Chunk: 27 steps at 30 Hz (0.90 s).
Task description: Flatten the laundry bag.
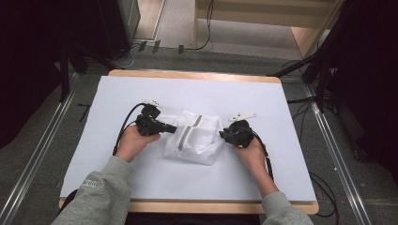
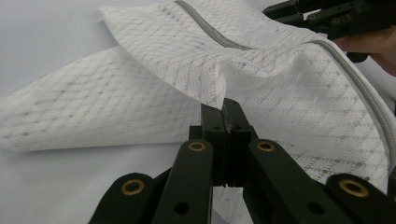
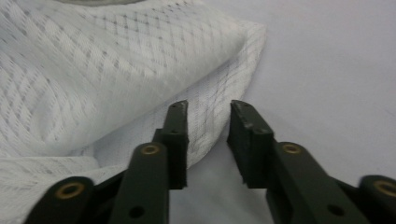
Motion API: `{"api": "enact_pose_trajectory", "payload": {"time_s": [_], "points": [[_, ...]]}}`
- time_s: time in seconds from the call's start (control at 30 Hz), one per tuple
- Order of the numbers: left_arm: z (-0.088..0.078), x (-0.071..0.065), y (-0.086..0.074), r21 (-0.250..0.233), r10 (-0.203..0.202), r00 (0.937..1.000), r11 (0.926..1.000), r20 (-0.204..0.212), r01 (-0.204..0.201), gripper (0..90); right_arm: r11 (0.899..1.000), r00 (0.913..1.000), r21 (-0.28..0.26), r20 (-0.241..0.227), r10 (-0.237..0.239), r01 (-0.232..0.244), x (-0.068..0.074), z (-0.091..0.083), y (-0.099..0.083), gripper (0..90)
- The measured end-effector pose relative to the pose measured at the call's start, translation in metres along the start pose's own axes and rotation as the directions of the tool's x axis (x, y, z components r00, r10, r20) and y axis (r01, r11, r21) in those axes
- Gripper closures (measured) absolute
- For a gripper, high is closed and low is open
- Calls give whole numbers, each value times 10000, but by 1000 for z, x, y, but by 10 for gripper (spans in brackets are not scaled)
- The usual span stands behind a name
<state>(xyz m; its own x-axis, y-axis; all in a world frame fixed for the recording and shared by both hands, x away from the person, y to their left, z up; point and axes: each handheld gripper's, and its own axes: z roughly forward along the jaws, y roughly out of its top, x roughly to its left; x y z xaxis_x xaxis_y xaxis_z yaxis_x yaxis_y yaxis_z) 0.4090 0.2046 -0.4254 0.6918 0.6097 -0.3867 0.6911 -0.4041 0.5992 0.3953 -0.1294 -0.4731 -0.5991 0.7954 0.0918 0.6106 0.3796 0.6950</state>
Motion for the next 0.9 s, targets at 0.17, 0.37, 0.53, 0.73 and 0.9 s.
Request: {"api": "enact_pose_trajectory", "payload": {"time_s": [0.17,0.37,0.53,0.73,0.9], "points": [[-18,0,-5,-327,-63,9999,9994,-95,60,900,9999,9997,46,-199,157,-156,-2,2,3,900],[-44,2,-16,-829,-258,9990,9963,-373,226,900,9994,9995,-146,49,306,-305,-8,-2,9,900],[-60,7,-25,-1118,-570,9964,9925,-619,498,900,9966,9978,-526,181,644,-634,-19,-10,12,900],[-73,9,-37,-1381,-940,9923,9870,-801,824,900,9930,9958,-798,217,886,-866,-30,-17,17,900],[-79,4,-51,-1305,-1217,9897,9852,-759,1112,900,9918,9956,-916,209,917,-895,-34,-20,21,900]]}}
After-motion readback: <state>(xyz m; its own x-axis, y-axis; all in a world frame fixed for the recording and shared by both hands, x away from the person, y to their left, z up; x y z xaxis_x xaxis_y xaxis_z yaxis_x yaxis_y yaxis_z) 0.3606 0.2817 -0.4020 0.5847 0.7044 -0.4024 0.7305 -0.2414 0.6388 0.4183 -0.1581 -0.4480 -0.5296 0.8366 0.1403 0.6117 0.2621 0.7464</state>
